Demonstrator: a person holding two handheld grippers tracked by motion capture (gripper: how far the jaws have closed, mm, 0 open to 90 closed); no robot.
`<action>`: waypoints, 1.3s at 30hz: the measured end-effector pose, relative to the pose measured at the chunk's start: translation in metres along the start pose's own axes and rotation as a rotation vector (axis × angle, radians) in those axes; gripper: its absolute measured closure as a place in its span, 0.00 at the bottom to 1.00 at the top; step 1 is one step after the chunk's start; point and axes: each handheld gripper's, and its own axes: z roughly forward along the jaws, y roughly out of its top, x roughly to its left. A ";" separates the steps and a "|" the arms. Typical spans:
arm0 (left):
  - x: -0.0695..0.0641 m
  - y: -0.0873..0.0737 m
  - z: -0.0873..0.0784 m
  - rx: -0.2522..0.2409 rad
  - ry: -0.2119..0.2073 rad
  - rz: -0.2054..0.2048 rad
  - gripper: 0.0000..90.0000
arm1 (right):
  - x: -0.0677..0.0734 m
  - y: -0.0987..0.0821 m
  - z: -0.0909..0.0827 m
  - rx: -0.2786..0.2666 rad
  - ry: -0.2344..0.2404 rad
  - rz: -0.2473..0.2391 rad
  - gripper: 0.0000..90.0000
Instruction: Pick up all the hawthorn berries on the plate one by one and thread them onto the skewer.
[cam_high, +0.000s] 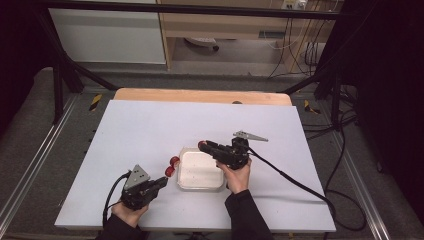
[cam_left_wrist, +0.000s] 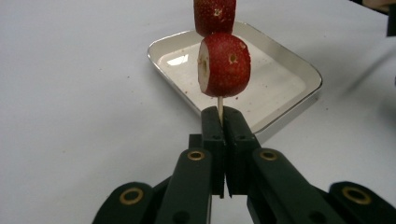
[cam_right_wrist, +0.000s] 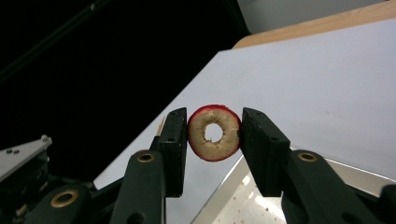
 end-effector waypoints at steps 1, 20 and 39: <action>-0.002 0.000 0.001 -0.001 0.001 -0.001 0.98 | 0.000 -0.002 0.001 -0.018 0.003 0.009 0.69; -0.019 0.003 0.013 -0.030 -0.013 -0.030 0.98 | 0.003 -0.016 0.010 -0.269 0.033 0.103 0.70; -0.024 0.003 0.019 -0.025 -0.015 -0.015 0.98 | 0.003 -0.023 0.016 -0.293 0.070 0.168 0.70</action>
